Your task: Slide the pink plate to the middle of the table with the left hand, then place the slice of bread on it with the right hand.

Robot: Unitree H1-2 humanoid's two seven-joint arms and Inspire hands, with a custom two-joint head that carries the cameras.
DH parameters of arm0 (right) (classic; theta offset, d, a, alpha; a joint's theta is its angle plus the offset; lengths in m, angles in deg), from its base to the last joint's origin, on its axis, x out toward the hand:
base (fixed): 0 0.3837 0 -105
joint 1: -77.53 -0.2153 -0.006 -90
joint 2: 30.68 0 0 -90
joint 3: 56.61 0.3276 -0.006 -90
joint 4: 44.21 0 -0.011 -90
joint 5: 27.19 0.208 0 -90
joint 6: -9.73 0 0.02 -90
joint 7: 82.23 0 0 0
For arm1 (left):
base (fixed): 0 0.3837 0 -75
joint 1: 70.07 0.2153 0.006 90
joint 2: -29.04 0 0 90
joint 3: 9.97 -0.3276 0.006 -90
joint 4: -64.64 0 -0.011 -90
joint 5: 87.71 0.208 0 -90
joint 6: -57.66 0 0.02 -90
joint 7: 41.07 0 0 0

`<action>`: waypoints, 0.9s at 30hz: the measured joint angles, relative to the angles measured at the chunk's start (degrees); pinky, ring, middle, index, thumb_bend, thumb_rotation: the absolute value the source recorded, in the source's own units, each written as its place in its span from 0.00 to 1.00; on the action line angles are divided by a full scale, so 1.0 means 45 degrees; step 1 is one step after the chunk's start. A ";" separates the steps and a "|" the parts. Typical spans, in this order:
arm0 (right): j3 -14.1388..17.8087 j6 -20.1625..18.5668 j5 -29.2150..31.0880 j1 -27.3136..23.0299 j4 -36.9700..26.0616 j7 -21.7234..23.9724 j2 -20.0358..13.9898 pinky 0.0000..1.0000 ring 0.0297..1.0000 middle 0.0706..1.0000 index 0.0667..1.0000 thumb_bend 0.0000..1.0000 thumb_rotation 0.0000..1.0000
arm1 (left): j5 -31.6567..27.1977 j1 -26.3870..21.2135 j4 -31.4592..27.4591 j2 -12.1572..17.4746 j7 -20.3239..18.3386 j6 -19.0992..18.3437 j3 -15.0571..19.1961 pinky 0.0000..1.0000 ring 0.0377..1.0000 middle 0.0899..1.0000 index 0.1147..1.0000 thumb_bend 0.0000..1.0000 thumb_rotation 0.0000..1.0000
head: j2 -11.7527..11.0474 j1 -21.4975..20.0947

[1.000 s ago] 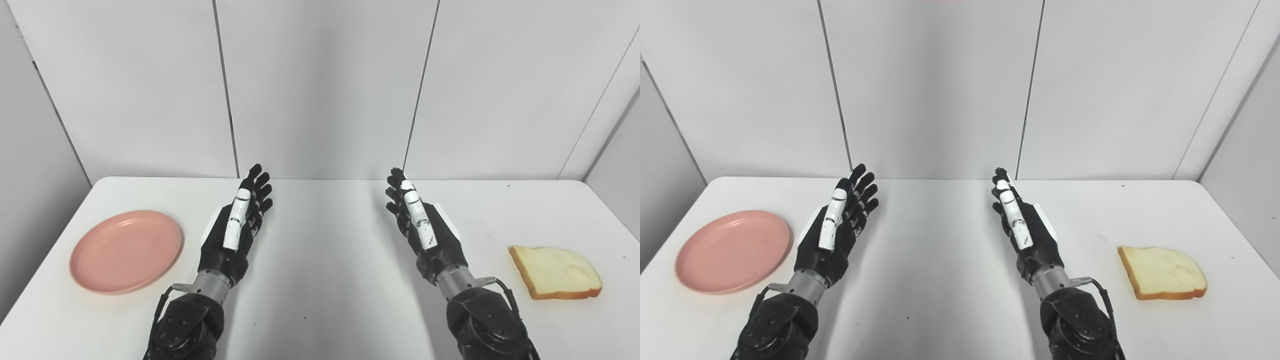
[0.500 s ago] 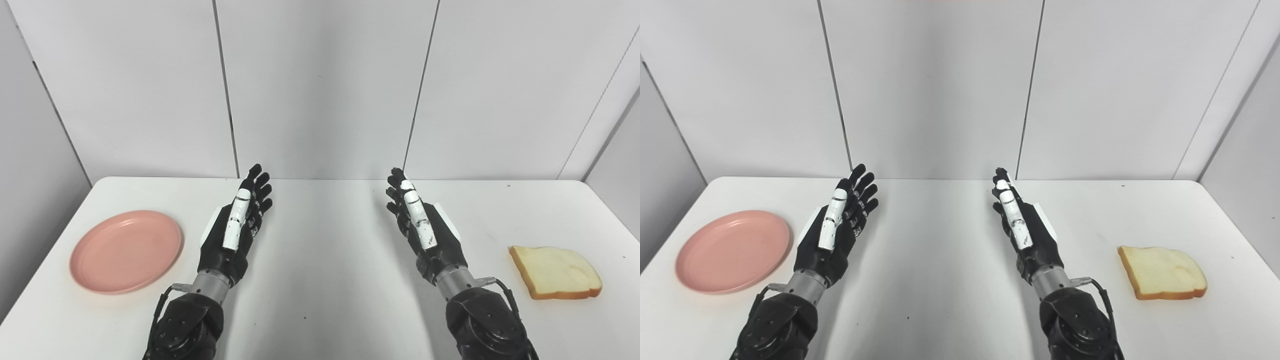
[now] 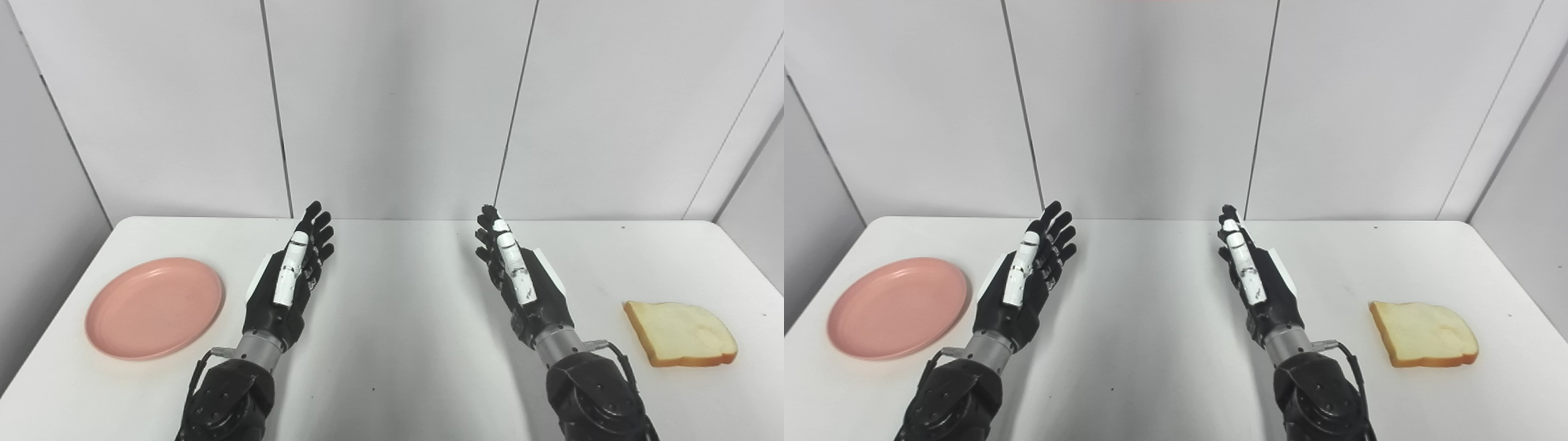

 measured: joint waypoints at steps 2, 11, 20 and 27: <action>-0.0001 0.0000 -0.0001 0.0000 0.0000 0.0002 -0.0002 1.00 1.00 1.00 1.00 0.21 1.00 | -0.0008 0.0000 0.0000 0.0003 -0.0013 0.0000 0.0001 1.00 1.00 0.99 0.98 0.39 1.00 | -0.0116 0.0310; 0.0169 0.0000 0.0379 0.0005 -0.0001 0.0199 -0.0240 1.00 1.00 1.00 1.00 0.18 1.00 | 0.0040 -0.0002 0.0148 -0.0119 -0.0021 0.0035 -0.0243 1.00 1.00 1.00 1.00 0.39 1.00 | -0.0410 0.1523; 0.0465 0.0007 0.0834 0.0068 0.0027 0.0474 -0.0665 1.00 1.00 1.00 1.00 0.13 1.00 | 0.0602 -0.0096 0.1040 -0.0805 0.0152 0.0297 -0.0658 1.00 1.00 0.98 0.97 0.40 1.00 | -0.0781 0.3574; 0.0490 0.0008 0.0963 0.0146 0.0027 0.0491 -0.0716 1.00 1.00 1.00 1.00 0.10 1.00 | 0.0828 -0.0217 0.1424 -0.0955 0.0192 0.0686 -0.0655 1.00 1.00 0.99 0.98 0.40 1.00 | -0.0859 0.3633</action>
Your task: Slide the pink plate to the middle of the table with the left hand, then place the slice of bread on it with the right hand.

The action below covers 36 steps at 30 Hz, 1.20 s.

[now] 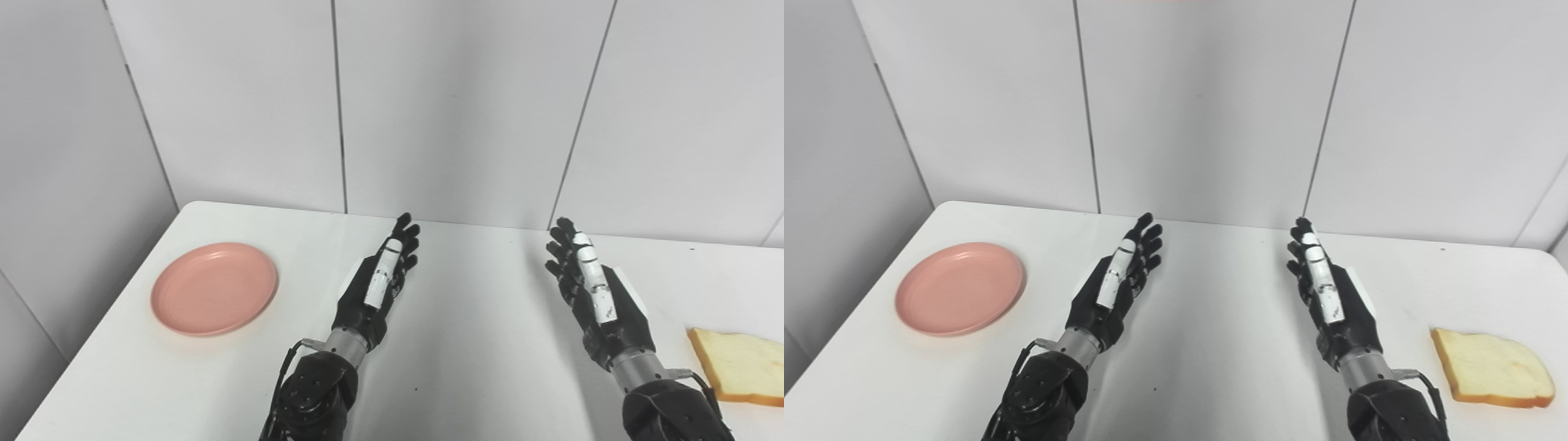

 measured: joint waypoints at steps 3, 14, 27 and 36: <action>-0.0014 0.0003 -0.0008 -0.0001 0.0000 -0.0001 0.0001 1.00 1.00 1.00 1.00 0.10 1.00 | 0.0002 -0.0065 0.0112 0.0039 -0.0021 0.0046 0.0015 1.00 1.00 0.99 0.98 0.41 1.00 | -0.0020 -0.0020; -0.0027 0.0003 -0.0037 0.0007 -0.0009 -0.0019 0.0000 1.00 1.00 1.00 1.00 0.09 1.00 | -0.0014 -0.0086 0.0128 0.0039 -0.0022 0.0042 0.0046 1.00 0.99 0.98 0.98 0.41 1.00 | -0.0039 -0.0020; -0.0021 0.0015 -0.0010 0.0008 -0.0006 0.0058 -0.0098 1.00 1.00 1.00 1.00 0.10 1.00 | -0.0283 -0.0241 -0.0358 0.0146 -0.0027 -0.0141 0.0500 1.00 0.98 0.96 0.95 0.41 1.00 | -0.0039 0.0058; 0.0013 0.0030 0.0000 0.0017 -0.0004 0.0181 -0.0114 1.00 1.00 1.00 1.00 0.09 1.00 | -0.0276 -0.0619 -0.1363 0.0703 0.0090 -0.0359 0.1063 1.00 0.96 0.94 0.92 0.43 1.00 | -0.0078 0.0175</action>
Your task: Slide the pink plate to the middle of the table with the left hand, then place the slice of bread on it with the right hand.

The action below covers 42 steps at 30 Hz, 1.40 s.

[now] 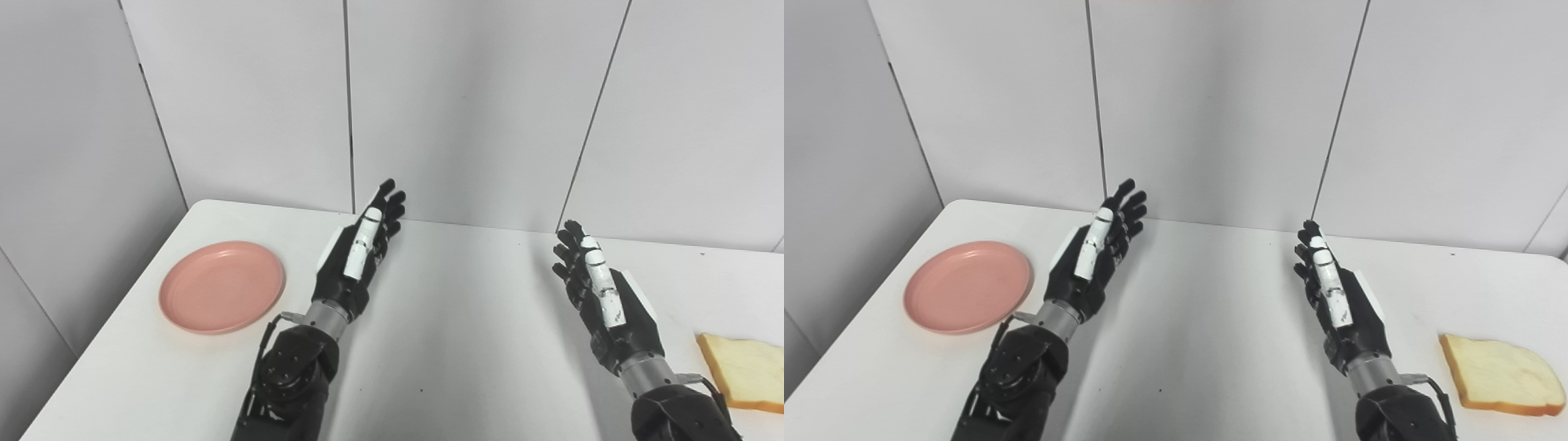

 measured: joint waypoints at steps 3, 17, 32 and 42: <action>0.0006 0.0000 0.0003 0.0000 0.0000 0.0040 -0.0020 1.00 1.00 1.00 1.00 0.10 1.00 | -0.0007 -0.0002 -0.0120 0.0100 0.0037 0.0216 0.0307 0.99 0.95 0.94 0.92 0.45 1.00 | 0.0000 0.0039; 0.0088 0.0000 0.0136 0.0000 -0.0001 0.0072 -0.0099 1.00 1.00 1.00 1.00 0.09 1.00 | -0.0572 -0.0269 -0.0897 0.0599 0.0464 0.0777 0.1677 0.97 0.96 0.96 0.94 0.42 1.00 | -0.0039 0.0313; 0.0114 -0.0009 0.0167 0.0005 -0.0039 0.0071 -0.0240 1.00 1.00 1.00 1.00 0.07 1.00 | -0.0710 -0.0505 -0.0846 0.1700 0.1688 0.1605 0.3733 0.94 0.94 0.92 0.90 0.45 1.00 | 0.0000 0.0547; 0.0108 -0.0023 0.0194 0.0004 -0.0129 0.0072 -0.0304 1.00 1.00 1.00 1.00 0.06 1.00 | -0.1074 -0.0502 -0.0446 0.2322 0.2163 0.1889 0.4740 0.98 0.98 0.96 0.94 0.44 1.00 | 0.0039 0.0664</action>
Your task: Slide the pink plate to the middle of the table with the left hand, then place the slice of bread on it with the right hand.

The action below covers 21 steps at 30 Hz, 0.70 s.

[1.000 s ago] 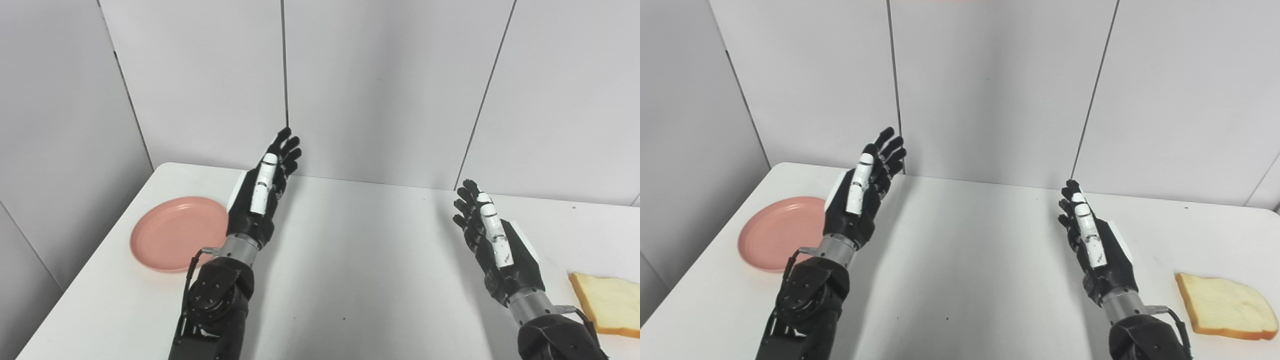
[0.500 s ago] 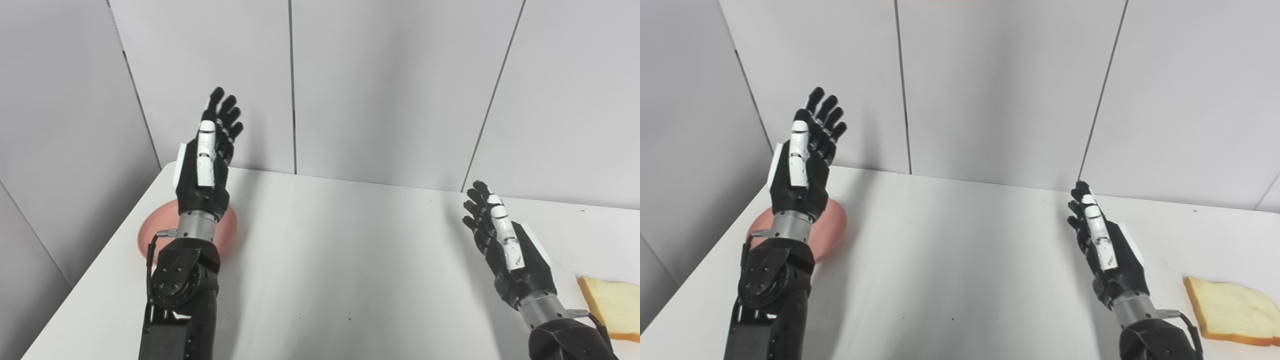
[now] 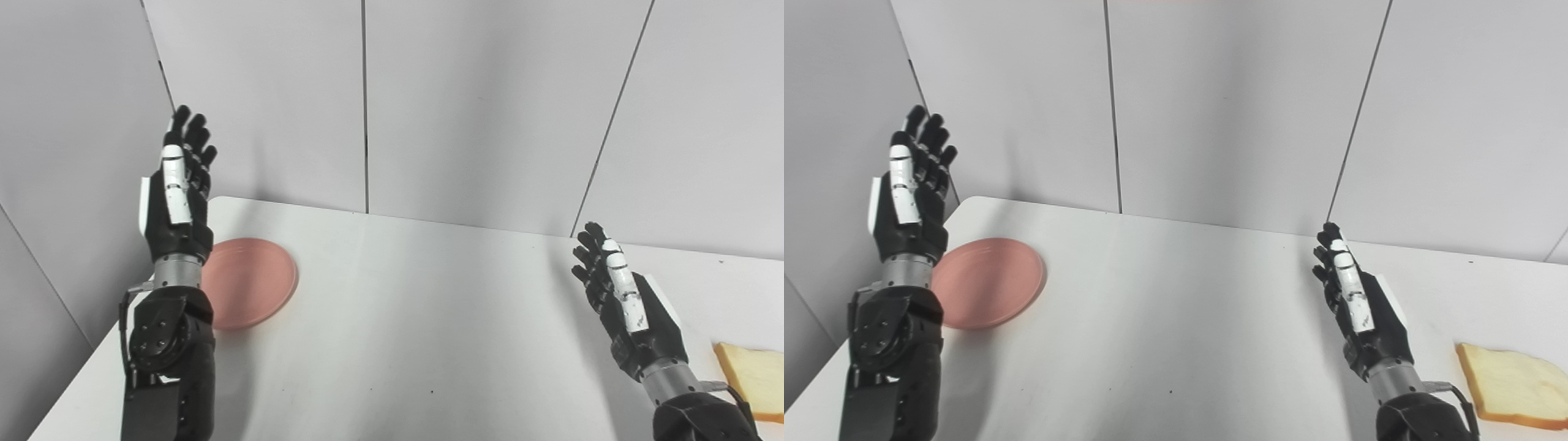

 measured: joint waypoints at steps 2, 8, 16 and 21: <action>-0.0004 -0.0006 0.0000 0.0000 -0.0044 0.0000 -0.0002 1.00 1.00 1.00 1.00 0.06 1.00 | -0.0017 0.0006 0.0000 0.0090 0.0103 0.0000 0.0116 0.99 0.99 0.96 0.95 0.44 1.00 | -0.0020 0.0039; -0.0004 -0.0059 0.0000 -0.0001 -0.0236 -0.0006 -0.0042 1.00 1.00 1.00 1.00 0.04 1.00 | -0.0153 0.0023 0.0012 0.0217 0.0210 -0.0001 0.0503 1.00 0.99 0.97 0.94 0.43 1.00 | -0.0039 0.0137; -0.0021 -0.0302 0.0006 -0.0001 -0.0259 -0.0002 -0.0048 1.00 1.00 1.00 1.00 0.04 1.00 | -0.0988 0.0122 0.0900 0.0700 0.0226 0.0003 0.1046 1.00 0.99 0.97 0.95 0.42 1.00 | -0.0039 0.0312; -0.0013 -0.0338 0.0084 -0.0002 -0.0259 -0.0001 -0.0074 1.00 1.00 1.00 1.00 0.04 1.00 | -0.1265 0.0189 0.1646 0.0963 0.0227 0.0320 0.1262 1.00 0.98 0.97 0.94 0.41 1.00 | -0.0039 0.0371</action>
